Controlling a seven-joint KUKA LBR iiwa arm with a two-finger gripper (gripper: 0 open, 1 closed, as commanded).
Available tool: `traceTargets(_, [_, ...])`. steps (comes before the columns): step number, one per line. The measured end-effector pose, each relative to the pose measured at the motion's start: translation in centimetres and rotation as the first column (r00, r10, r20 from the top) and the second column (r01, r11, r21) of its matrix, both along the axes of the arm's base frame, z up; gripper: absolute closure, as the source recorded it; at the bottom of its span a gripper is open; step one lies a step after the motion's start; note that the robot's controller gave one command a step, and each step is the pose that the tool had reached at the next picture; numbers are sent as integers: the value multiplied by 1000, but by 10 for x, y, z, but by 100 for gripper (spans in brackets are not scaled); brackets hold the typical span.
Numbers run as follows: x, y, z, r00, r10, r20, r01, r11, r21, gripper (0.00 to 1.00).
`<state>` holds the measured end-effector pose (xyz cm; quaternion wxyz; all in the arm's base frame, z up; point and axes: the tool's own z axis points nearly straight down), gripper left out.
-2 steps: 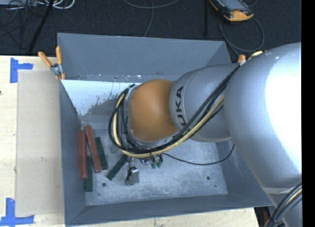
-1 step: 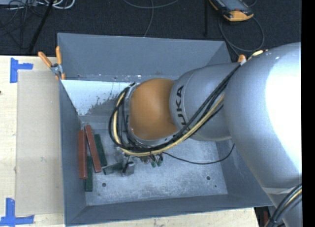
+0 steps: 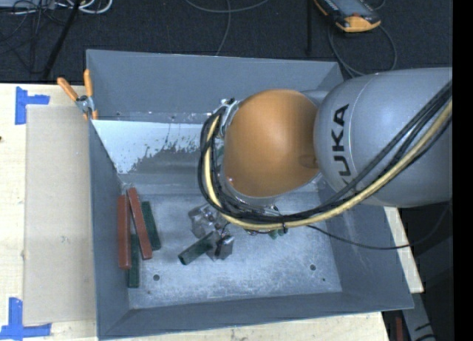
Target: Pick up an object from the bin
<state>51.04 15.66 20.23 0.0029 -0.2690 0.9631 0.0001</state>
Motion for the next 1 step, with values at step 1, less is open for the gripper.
traceTargets(1, [2,0,35,1000,1,-1,-1,1000,0,100])
